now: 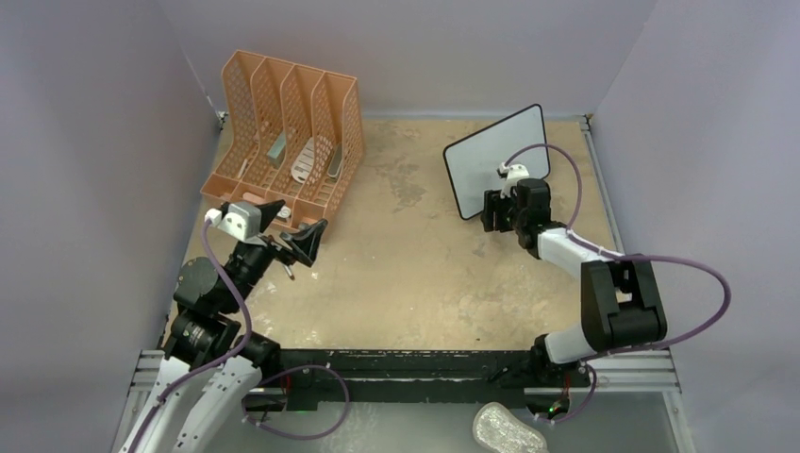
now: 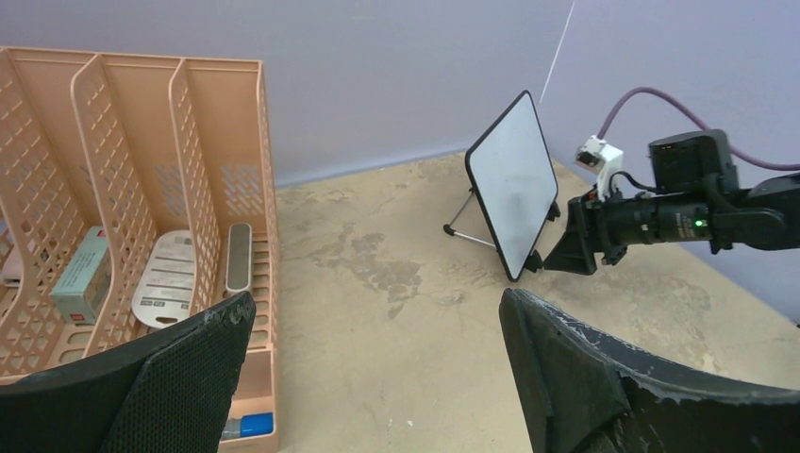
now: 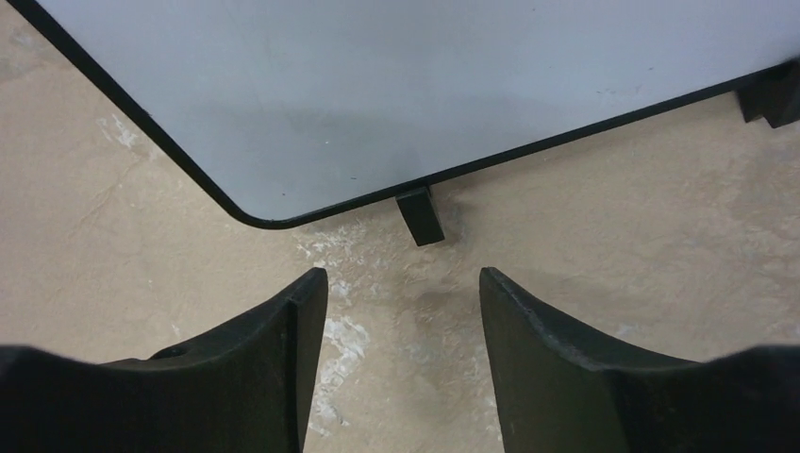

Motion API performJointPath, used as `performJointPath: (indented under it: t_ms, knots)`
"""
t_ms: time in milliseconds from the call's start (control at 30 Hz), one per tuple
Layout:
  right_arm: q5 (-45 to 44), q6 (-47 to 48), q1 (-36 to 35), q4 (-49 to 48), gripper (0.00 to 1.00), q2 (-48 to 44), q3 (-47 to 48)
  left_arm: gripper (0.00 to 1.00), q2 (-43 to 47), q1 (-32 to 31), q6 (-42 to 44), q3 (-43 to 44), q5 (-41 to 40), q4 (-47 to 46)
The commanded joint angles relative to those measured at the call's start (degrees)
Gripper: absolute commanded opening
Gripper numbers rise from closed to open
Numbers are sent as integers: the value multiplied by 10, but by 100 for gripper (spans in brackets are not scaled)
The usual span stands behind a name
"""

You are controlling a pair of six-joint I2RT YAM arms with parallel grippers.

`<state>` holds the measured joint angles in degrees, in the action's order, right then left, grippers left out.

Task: Write a sentence on the whiteboard
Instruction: Move the whiteboard to the center of the board.

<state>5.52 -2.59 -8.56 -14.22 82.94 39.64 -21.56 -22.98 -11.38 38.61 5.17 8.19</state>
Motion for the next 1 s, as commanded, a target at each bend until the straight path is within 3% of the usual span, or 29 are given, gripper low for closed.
performJointPath:
  t_ms: [0,600,800,967]
  knots:
    - [24,52,5,-43,60,32,36,100,7,-13,5,1,-10,-25]
    - [41,124,13,-70,44,138,85,100,0,-19,9,0,2,-27]
    - [32,138,13,-77,33,144,85,100,-3,-19,8,-1,10,-30]
    - [34,131,11,-81,13,144,85,100,-3,-19,8,-1,12,-30]
